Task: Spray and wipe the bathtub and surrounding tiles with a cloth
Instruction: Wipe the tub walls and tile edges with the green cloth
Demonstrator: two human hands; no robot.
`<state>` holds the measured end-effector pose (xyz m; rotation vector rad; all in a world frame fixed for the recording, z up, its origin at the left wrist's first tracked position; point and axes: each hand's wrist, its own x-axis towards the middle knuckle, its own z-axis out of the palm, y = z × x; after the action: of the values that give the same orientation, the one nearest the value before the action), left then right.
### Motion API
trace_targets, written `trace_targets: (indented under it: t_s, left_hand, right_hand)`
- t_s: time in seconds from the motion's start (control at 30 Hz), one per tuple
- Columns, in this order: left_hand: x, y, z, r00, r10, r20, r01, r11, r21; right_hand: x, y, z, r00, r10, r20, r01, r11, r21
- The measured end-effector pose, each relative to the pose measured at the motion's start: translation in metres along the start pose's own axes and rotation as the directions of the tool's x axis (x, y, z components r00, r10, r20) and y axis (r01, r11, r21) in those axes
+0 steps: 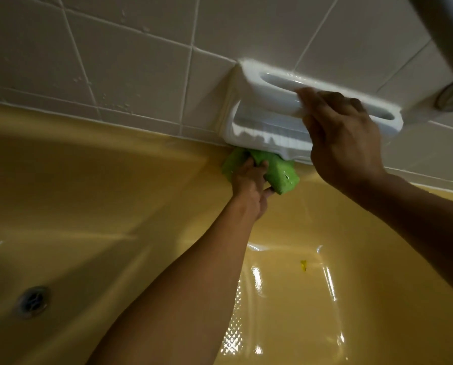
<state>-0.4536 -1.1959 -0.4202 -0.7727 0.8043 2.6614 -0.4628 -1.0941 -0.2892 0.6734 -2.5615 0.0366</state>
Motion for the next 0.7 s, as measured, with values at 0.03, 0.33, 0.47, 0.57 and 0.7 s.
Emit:
trace_targets:
  t_s: [0.03,0.33,0.47,0.57,0.7]
  left_hand:
    - [0.001,-0.004,0.003,1.0,-0.009,0.025,0.008,1.0,0.01]
    - [-0.008,-0.009,0.006,0.999,0.042,0.019,-0.041,0.997,-0.071]
    - [-0.013,-0.003,-0.011,0.994,0.106,-0.036,-0.109,0.989,-0.101]
    - [-0.014,0.0,-0.01,0.994,0.109,-0.018,-0.111,0.985,-0.132]
    - [-0.01,-0.013,0.016,0.999,0.042,0.016,-0.04,0.993,-0.108]
  right_hand:
    - [0.001,0.003,0.0,1.0,-0.008,0.015,0.008,1.0,0.001]
    - [0.003,0.02,-0.013,0.987,-0.078,0.143,0.073,0.997,0.039]
    - [0.006,0.036,-0.028,0.963,-0.08,0.257,0.065,0.996,0.065]
    - [0.006,0.043,-0.034,0.948,-0.052,0.314,0.028,0.996,0.079]
    - [0.004,0.038,-0.027,0.967,-0.045,0.25,0.023,0.996,0.092]
